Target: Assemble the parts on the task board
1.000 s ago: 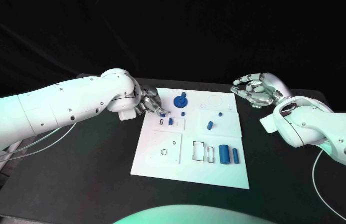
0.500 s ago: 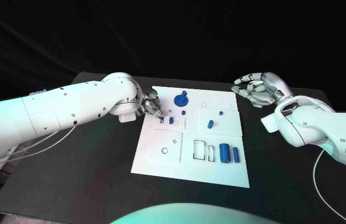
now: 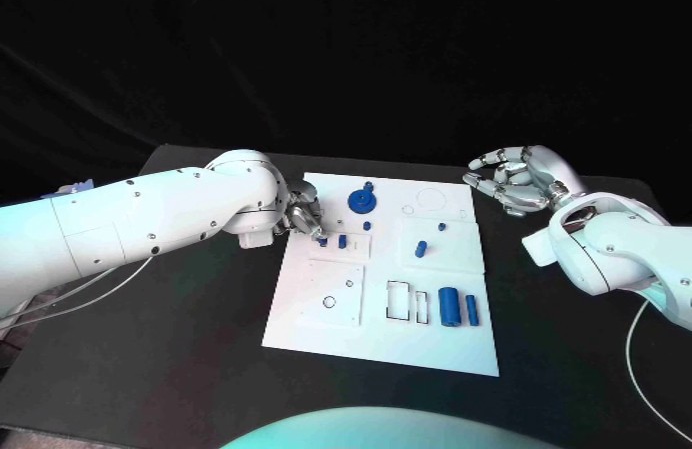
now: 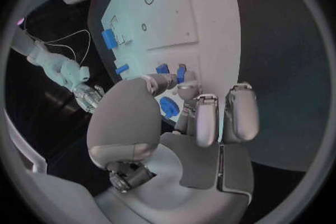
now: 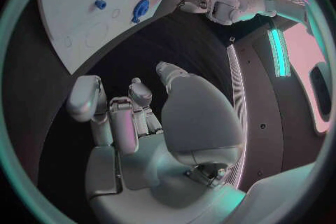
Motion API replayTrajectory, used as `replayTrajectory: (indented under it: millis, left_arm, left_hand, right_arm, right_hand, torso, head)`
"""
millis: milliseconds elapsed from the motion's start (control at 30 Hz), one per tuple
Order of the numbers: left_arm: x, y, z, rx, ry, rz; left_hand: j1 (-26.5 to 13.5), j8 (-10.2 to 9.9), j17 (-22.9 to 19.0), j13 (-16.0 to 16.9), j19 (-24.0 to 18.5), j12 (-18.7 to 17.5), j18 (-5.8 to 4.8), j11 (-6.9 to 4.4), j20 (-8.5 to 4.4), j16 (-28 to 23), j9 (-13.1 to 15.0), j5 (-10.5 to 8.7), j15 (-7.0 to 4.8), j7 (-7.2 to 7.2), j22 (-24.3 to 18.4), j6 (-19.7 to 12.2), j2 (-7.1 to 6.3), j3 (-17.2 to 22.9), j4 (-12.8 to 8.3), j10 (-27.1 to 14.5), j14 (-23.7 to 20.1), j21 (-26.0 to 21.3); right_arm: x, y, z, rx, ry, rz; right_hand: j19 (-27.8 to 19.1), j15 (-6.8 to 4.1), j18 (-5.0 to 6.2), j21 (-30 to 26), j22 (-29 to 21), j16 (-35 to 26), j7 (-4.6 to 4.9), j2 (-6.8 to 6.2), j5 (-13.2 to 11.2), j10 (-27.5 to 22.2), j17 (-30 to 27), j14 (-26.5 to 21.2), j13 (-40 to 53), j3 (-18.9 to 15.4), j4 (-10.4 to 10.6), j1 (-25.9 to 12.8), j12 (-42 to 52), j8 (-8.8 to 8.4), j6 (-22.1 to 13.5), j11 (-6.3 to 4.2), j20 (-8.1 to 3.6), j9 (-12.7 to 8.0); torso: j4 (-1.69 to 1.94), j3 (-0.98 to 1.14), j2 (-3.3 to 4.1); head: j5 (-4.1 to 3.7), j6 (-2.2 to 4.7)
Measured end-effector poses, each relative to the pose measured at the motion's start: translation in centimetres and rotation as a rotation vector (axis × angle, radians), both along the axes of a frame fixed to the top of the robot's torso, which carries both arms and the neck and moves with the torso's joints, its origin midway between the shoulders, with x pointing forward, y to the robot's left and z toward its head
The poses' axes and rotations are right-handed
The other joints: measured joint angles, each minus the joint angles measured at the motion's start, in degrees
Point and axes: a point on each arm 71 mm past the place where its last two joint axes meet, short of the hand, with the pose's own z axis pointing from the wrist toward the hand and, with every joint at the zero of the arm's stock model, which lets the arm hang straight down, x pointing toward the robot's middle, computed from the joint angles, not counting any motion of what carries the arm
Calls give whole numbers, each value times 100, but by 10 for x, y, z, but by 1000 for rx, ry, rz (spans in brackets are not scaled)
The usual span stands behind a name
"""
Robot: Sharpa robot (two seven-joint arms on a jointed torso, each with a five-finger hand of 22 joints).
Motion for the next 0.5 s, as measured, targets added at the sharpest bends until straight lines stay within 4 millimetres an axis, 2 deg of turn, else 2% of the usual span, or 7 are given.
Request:
replayTrajectory:
  millis: [500]
  left_arm:
    - [-1, -2, -2, 18, 8, -12]
  left_hand:
    - [-40, 27, 0, 1, 0, 29, 0, -9, 0, 0, 28, 23, 0, -2, 9, 2, -27, 41, -41, 9, 0, 0]
  right_arm:
    - [0, 0, -1, 3, 2, -1]
  right_hand:
    - [0, 0, 0, 0, 0, 0, 0, 0, 32, 0, -1, 0, 4, 0, 0, 0, 0, 0, 0, 0, 0, 1]
  torso:
    - [-4, 0, 0]
  head:
    - [23, 5]
